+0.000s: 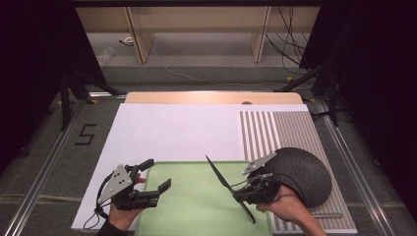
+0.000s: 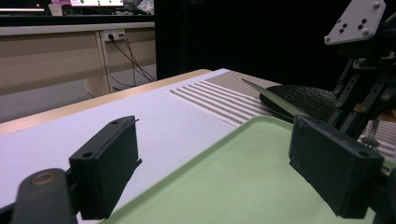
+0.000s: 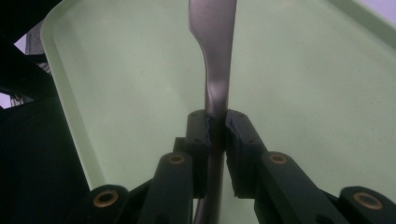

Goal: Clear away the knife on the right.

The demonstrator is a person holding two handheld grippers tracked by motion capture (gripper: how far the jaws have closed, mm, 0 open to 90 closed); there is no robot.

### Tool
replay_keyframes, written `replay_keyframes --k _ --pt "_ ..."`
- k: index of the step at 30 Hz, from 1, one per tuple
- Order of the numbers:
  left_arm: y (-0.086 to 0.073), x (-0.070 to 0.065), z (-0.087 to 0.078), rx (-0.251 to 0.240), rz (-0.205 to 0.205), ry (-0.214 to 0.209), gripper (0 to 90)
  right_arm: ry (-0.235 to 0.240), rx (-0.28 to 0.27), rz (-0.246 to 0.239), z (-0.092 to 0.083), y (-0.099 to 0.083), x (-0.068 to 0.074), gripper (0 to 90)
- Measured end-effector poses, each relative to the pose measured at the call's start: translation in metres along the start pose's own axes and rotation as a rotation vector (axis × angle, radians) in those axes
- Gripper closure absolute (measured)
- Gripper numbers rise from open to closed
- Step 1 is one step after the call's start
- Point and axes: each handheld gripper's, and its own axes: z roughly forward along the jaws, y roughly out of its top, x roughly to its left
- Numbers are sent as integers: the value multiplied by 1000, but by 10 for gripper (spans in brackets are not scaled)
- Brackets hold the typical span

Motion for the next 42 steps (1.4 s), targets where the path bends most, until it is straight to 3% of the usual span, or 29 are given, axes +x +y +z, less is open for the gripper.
replay_keyframes --k 25,42 --pt "0 0 1 4 2 -1 155 -51 204 -84 22 -5 16 803" --pt "-1 0 1 7 3 -2 155 -86 328 -125 35 -9 18 802"
